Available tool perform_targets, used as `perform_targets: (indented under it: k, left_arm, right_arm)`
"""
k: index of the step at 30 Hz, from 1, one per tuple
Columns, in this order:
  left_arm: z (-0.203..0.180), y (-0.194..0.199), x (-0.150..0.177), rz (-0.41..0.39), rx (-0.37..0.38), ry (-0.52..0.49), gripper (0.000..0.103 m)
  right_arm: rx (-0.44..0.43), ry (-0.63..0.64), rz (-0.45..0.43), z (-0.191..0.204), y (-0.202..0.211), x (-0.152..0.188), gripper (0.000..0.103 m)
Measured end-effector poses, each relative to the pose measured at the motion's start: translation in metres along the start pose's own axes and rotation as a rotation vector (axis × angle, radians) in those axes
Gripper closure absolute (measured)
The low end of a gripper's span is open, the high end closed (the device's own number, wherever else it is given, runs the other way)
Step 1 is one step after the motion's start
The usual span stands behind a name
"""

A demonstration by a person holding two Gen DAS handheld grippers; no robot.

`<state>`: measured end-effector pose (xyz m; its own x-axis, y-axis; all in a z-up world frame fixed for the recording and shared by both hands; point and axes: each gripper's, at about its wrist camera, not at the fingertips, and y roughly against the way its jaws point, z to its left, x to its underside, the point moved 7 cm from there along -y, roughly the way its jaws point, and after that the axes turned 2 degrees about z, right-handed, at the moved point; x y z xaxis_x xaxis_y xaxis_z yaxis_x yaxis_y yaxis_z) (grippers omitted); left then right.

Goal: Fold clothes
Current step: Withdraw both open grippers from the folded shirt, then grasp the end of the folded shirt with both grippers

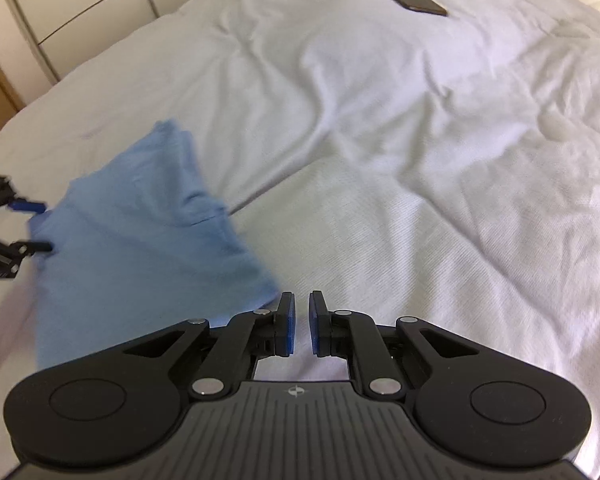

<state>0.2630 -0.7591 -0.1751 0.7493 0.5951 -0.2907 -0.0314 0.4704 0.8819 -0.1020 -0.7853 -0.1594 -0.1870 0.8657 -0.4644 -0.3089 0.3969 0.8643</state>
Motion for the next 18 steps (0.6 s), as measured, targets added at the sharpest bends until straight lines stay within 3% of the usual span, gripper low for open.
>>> perform_targets:
  k: [8,18]
  left_arm:
    - [-0.015,0.019,0.004,-0.011,0.02,-0.02,0.058]
    - [-0.038,0.035,0.017,-0.026,0.043,-0.088,0.056]
  right_arm:
    - [0.037,-0.029,0.134,0.039,0.008,0.012,0.089]
    - [0.045,0.026,0.157,0.077,0.019,0.014,0.087]
